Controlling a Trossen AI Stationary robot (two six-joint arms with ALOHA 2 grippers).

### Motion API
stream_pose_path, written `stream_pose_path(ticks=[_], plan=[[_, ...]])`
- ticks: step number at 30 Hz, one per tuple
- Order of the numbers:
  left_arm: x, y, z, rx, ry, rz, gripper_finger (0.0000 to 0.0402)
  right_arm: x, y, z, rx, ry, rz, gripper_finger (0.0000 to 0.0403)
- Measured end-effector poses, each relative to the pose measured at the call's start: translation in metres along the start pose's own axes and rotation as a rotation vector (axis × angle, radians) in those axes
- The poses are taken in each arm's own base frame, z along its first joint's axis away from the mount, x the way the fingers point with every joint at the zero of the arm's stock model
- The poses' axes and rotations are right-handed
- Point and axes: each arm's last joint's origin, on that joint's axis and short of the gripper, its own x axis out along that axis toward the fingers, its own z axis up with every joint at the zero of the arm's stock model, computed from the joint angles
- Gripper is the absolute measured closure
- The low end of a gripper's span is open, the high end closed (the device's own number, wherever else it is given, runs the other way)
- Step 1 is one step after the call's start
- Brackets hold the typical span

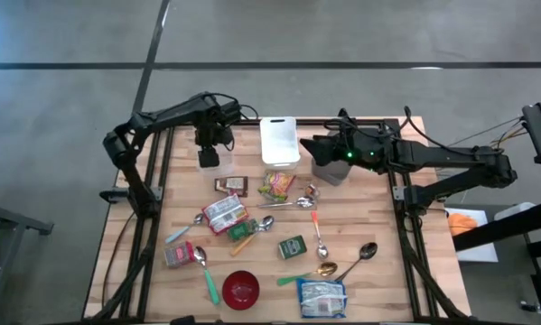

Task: Pick & Place Food Item
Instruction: Put the white seasoning bottle into the transparent bin

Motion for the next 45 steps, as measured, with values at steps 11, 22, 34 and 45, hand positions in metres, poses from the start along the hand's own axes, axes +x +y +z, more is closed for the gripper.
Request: stream_pose_path(ticks=[11, 22, 34, 45], plan=[[0.022, -0.005, -0.006, 0.069, 0.091, -0.042, 0.0207, 0.000, 0.000, 0.000, 0.000, 0.012, 0.009, 0.0035], [0.042, -0.010, -0.012, 0.057, 0.134, -0.071, 0.0207, 0.000, 0.000, 0.000, 0.000, 0.012, 0.009, 0.0035], [0.042, -0.012, -0.009, 0.028, 0.113, -0.083, 0.0086, 0.000, 0.000, 0.000, 0.003, 0.011, 0.010, 0.0035], [0.037, -0.013, -0.017, 0.020, 0.157, -0.047, 0.0016, 0.000, 0.000, 0.000, 0.005, 0.010, 0.011, 0.0035]])
